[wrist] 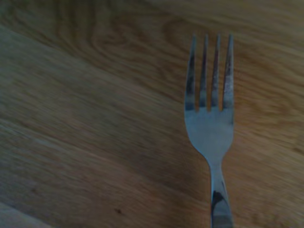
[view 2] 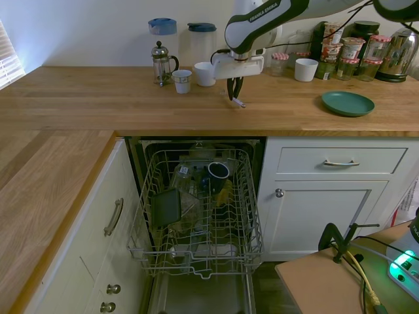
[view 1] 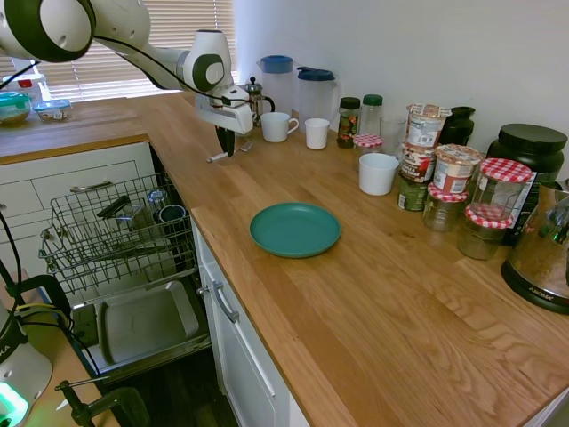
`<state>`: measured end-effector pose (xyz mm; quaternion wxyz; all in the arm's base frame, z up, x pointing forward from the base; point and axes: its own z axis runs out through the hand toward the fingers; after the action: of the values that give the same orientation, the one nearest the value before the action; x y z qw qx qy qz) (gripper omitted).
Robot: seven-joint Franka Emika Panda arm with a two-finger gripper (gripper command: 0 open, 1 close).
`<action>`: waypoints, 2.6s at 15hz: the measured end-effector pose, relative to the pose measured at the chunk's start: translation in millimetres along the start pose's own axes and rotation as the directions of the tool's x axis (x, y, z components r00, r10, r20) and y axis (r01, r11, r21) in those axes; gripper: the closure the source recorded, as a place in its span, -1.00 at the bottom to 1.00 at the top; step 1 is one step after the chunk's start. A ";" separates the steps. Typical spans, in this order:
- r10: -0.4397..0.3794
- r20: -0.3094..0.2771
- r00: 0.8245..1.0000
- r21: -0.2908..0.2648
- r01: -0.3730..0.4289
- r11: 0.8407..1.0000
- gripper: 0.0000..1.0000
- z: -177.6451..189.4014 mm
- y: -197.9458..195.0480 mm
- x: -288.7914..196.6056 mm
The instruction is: Put the fork in the dishwasher
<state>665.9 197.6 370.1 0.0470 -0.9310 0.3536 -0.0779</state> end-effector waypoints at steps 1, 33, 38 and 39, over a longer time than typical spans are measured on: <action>0.013 -0.010 1.000 0.011 -0.013 1.000 1.00 -10.0 7.6 -4.6; 0.307 -0.110 0.945 0.052 -0.302 0.952 1.00 32.9 134.1 -388.2; 0.332 -0.077 0.940 0.005 -0.333 0.943 1.00 104.3 122.9 -378.5; 0.332 -0.079 0.940 0.010 -0.332 0.943 1.00 104.8 121.6 -378.9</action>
<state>325.9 362.6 207.3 0.0438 -0.8543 0.5071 -0.1054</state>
